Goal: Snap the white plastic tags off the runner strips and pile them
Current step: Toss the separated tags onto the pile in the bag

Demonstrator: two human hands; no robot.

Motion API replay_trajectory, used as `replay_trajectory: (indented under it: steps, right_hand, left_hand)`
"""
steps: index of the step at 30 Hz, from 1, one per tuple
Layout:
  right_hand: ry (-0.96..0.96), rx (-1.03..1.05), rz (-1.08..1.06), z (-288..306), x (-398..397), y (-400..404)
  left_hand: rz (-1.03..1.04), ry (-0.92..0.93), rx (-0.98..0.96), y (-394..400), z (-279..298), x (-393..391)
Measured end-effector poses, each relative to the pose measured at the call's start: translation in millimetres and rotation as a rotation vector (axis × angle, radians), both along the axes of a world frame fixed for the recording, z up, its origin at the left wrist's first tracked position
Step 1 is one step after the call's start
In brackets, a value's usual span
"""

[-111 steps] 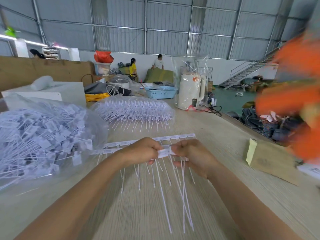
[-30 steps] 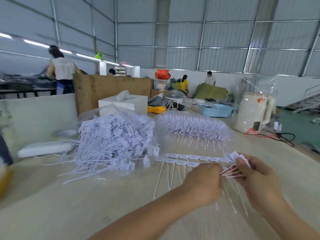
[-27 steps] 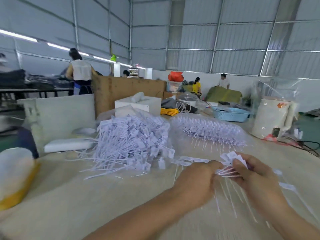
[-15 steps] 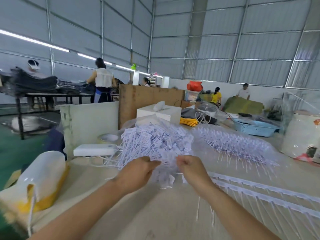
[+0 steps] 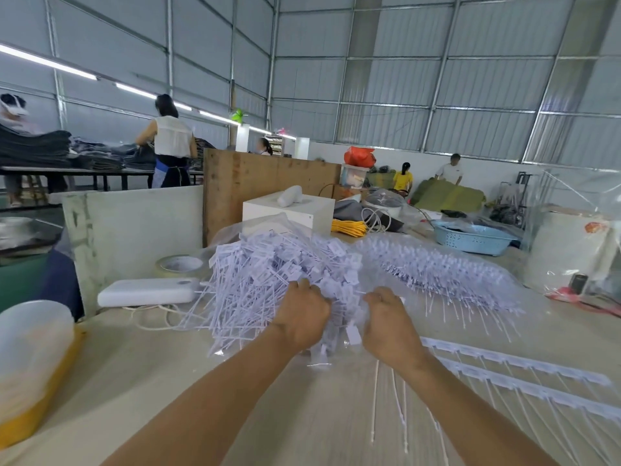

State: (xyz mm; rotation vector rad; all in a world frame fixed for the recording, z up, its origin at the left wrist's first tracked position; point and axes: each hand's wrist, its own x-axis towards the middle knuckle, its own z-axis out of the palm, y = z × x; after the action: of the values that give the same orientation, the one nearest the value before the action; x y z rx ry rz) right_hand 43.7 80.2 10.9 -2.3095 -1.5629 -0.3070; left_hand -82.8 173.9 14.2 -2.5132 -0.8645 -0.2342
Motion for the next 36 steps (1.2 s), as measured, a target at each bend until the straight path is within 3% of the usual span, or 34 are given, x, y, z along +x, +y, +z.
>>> replay_trajectory:
  steps: [2,4,6,9,13,17,20,24,28,32,36]
  right_hand:
    - [-0.206,0.180,-0.069,-2,3,-4]
    - [-0.230,0.366,-0.228,-2,10,-5]
    - [0.059,0.356,-0.378,0,20,-6]
    - [0.682,0.370,-0.382,4,33,-2]
    - [0.857,0.613,-0.193,11,30,0]
    - [1.038,0.820,0.033,37,14,-7]
    - [0.975,0.879,0.100,47,9,-20]
    - [0.842,0.907,0.027,38,10,-36]
    - [0.511,0.712,-0.121,26,27,-48]
    - [0.218,0.592,-0.114,17,31,-55]
    - [0.064,0.464,-0.096,13,34,-58]
  left_hand:
    - [0.010,-0.063,0.057,-6,-3,2]
    - [-0.034,-0.137,0.060,-10,-9,2]
    - [-0.130,-0.174,0.012,-9,-16,2]
    - [-0.286,-0.011,-0.066,0,-26,7]
    - [-0.264,0.147,-0.033,17,-33,24]
    - [-0.188,0.041,0.217,27,-22,37]
    - [-0.061,0.148,0.035,30,-23,45]
    - [-0.049,0.171,-0.012,22,-21,46]
    - [-0.096,0.229,-0.055,15,-15,38]
    - [-0.161,0.144,-0.029,4,-20,25]
    - [-0.141,0.225,-0.101,-7,-8,16]
